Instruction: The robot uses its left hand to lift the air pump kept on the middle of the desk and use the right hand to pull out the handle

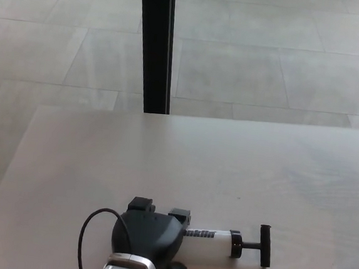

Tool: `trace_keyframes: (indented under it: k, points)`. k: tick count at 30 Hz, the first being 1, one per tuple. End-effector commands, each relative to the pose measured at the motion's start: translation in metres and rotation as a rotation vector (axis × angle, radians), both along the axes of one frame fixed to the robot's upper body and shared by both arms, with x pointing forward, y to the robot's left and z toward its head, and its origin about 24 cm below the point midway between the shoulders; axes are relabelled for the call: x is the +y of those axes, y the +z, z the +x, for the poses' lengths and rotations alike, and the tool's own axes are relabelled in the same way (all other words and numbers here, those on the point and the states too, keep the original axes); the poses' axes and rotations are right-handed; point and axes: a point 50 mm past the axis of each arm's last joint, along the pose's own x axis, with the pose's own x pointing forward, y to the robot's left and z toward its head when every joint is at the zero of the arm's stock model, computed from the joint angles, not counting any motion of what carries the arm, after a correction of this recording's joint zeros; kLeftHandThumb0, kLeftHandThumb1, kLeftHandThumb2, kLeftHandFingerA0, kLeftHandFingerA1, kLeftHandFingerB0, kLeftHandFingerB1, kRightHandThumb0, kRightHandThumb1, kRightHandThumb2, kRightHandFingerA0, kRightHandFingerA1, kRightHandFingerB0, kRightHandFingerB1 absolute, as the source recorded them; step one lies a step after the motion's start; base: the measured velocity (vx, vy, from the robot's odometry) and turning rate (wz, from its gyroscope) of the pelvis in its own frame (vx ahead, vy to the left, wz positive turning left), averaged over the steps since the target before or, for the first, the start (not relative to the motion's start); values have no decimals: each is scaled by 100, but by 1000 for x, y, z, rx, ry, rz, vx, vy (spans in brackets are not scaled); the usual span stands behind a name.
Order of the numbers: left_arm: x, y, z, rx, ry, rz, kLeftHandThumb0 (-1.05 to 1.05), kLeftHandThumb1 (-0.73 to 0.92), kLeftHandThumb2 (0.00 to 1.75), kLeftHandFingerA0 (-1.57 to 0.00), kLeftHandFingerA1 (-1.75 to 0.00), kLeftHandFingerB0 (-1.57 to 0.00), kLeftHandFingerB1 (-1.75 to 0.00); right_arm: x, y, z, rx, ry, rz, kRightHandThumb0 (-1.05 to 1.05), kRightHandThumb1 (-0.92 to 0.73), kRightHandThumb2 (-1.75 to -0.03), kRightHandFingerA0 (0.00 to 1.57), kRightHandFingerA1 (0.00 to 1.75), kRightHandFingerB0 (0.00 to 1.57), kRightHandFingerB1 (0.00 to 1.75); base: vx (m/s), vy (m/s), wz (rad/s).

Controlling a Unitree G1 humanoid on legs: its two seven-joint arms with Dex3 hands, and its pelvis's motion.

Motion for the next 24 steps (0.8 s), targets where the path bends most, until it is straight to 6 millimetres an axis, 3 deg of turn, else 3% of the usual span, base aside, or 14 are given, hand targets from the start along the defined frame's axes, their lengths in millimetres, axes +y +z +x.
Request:
trace_keyframes:
  k: [1, 2, 3, 4, 8, 14, 15, 17, 18, 19, 20, 21, 23, 24]
  points:
    - [-4, -7, -2, 74, 23, -66, -49, 64, 56, -28, -117, -26, -31, -4, 2, 0, -8, -34, 1, -72, -86, -66, 39, 61, 53, 39, 0, 0, 0]
    - [-7, -7, -2, 73, 9, -77, -48, 64, 59, -36, -120, -25, -32, -3, 2, 0, -8, -32, -1, -73, -87, -66, 39, 61, 53, 39, 0, 0, 0]
    - [-11, -7, -3, 40, -24, -115, -42, 66, 59, -69, -102, -30, -37, -3, 2, 0, -11, -34, -8, -72, -87, -66, 40, 59, 54, 39, 0, 0, 0]
    - [-14, -8, -4, 23, -43, -142, -36, 68, 61, -83, -133, -31, -40, -2, 1, 1, -14, -36, -12, -72, -87, -66, 39, 57, 54, 39, 0, 0, 0]
    - [-17, -13, -6, -27, -75, -177, -17, 75, 65, -83, -164, -39, -46, -2, 1, 1, -13, -42, -28, -72, -86, -66, 40, 56, 54, 39, 0, 0, 0]
    - [-18, -21, -9, -17, -79, -257, -7, 76, 82, -81, -169, -58, -55, -4, 0, 1, -14, -41, -28, -71, -86, -67, 43, 62, 57, 40, 0, 0, 0]
    - [-18, -21, -8, 20, -72, -209, -4, 61, 80, -82, -153, -82, -79, -3, 0, 2, -6, -40, -9, -71, -85, -66, 41, 61, 57, 40, 0, 0, 0]
    - [-17, -20, -7, 19, -74, -201, -4, 61, 80, -82, -153, -82, -79, -3, 0, 2, -9, -41, -2, -71, -85, -66, 41, 61, 57, 40, 0, 0, 0]
    - [-16, -20, -6, 4, -81, -187, -1, 64, 67, -76, -164, -79, -103, -2, 0, 2, -9, -39, -4, -70, -85, -66, 39, 58, 57, 40, 0, 0, 0]
    - [-15, -21, -6, -4, -89, -183, -9, 52, 96, -112, -137, -93, -119, -2, 1, 2, -9, -37, -5, -70, -85, -66, 38, 57, 57, 40, 0, 0, 0]
    - [-14, -22, -6, -5, -95, -165, -12, 55, 98, -113, -139, -91, -120, -2, 1, 3, -12, -39, -12, -73, -85, -66, 41, 58, 58, 40, 0, 0, 0]
    - [-13, -24, -6, 6, -94, -148, -8, 64, 90, -77, -175, -66, -150, -3, 1, 3, -15, -45, -26, -74, -86, -66, 42, 61, 58, 40, 0, 0, 0]
    - [-9, -28, -7, 29, -71, -132, -7, 64, 95, -78, -175, -68, -145, -4, 2, 3, -12, -49, -29, -74, -86, -66, 41, 59, 56, 40, 0, 0, 0]
    - [-9, -29, -7, 33, -69, -123, -6, 64, 93, -78, -175, -74, -122, -4, 2, 3, -13, -50, -29, -72, -86, -66, 41, 58, 56, 40, 0, 0, 0]
